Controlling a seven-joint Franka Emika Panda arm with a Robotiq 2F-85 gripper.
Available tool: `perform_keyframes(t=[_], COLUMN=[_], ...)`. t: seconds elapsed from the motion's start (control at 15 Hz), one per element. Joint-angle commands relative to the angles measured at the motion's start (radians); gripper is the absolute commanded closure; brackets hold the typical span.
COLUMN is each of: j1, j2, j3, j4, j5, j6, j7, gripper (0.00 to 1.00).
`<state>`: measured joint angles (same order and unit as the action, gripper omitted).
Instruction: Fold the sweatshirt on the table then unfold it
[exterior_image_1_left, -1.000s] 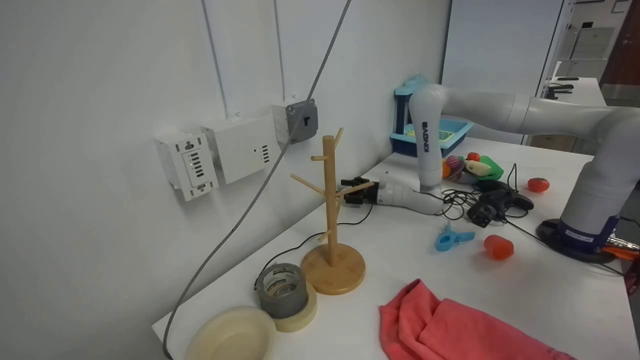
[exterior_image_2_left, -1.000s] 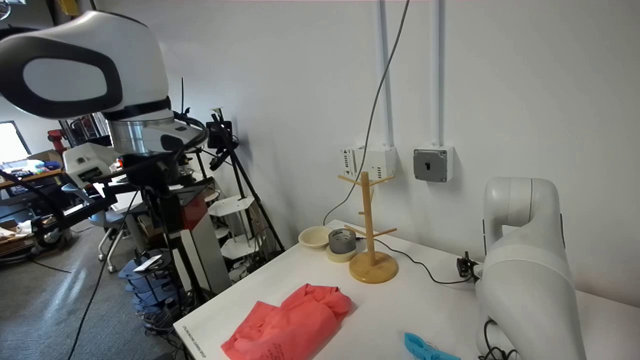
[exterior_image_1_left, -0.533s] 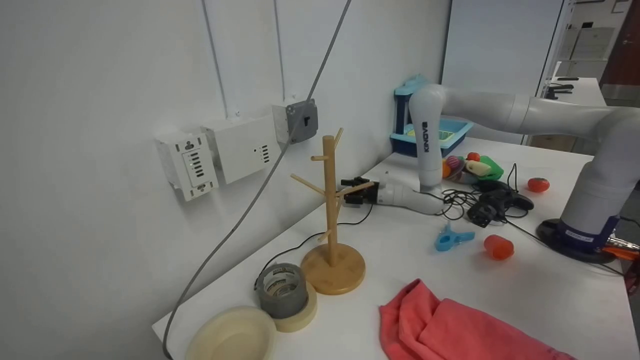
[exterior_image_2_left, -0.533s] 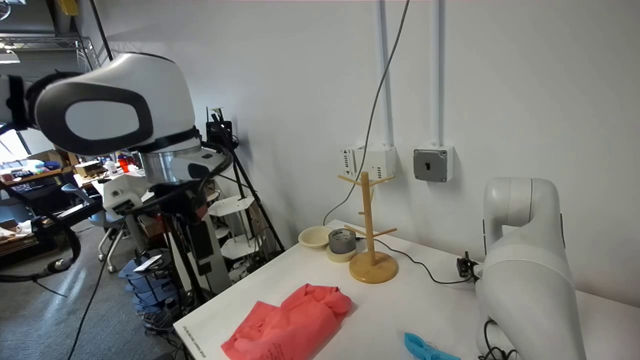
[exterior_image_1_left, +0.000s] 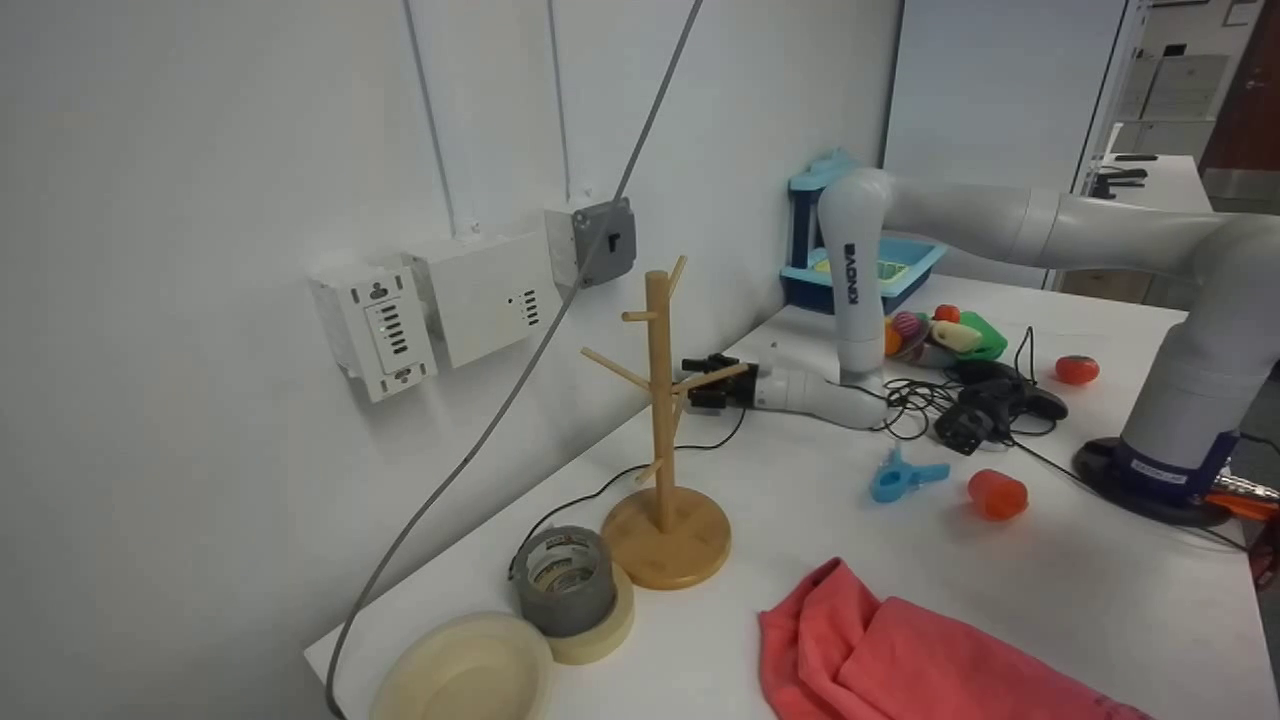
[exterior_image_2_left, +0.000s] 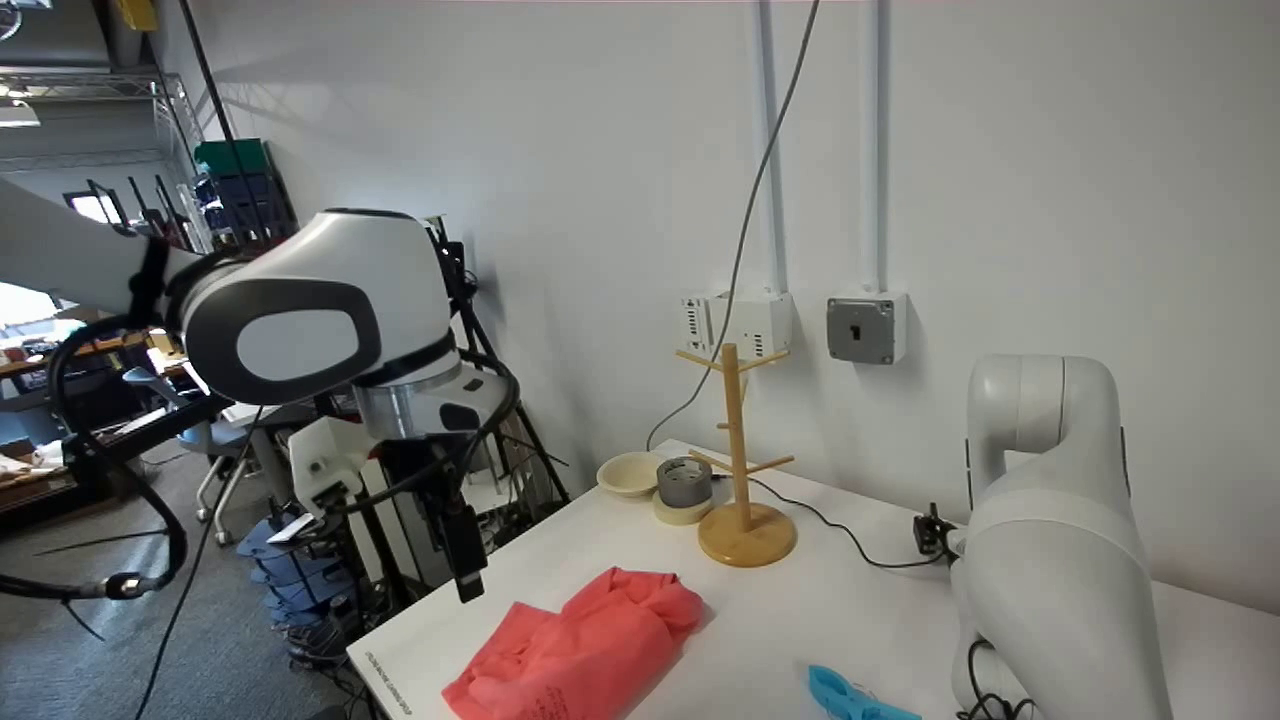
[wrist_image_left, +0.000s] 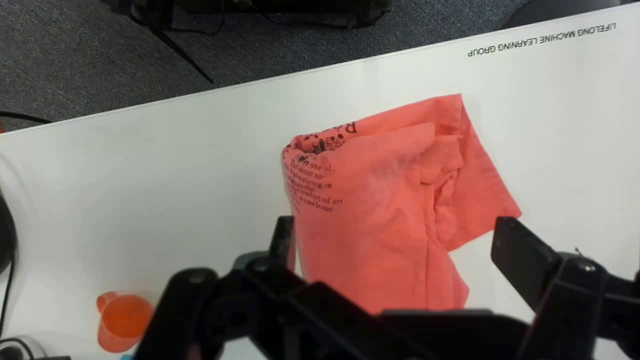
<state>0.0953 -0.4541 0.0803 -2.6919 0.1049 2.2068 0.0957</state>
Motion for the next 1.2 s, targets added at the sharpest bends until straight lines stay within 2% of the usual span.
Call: perform_keyframes(t=[0.0, 0.27, 0.33, 0.53, 0.67, 0.73, 1.07, 1.13], j1=[-0.022, -0.017, -0.014, 0.015, 0.037, 0.013, 0.029, 0.039], j2=[0.079, 0.149, 0.192, 0.24, 0.234, 0.235, 0.243, 0.264], j3=[0.022, 0.021, 0.02, 0.019, 0.032, 0.025, 0.04, 0.024], j4=[-0.031, -0.074, -0.056, -0.064, -0.063, -0.063, -0.062, -0.061], j5=[-0.019, -0.002, 0.004, 0.043, 0.04, 0.024, 0.024, 0.094], j6=[0.096, 0.174, 0.184, 0.19, 0.147, 0.162, 0.162, 0.217], j7=[0.062, 0.12, 0.131, 0.105, 0.051, 0.09, 0.081, 0.054], gripper=[0.0, 0.0, 0.0, 0.0, 0.0, 0.0, 0.0, 0.0])
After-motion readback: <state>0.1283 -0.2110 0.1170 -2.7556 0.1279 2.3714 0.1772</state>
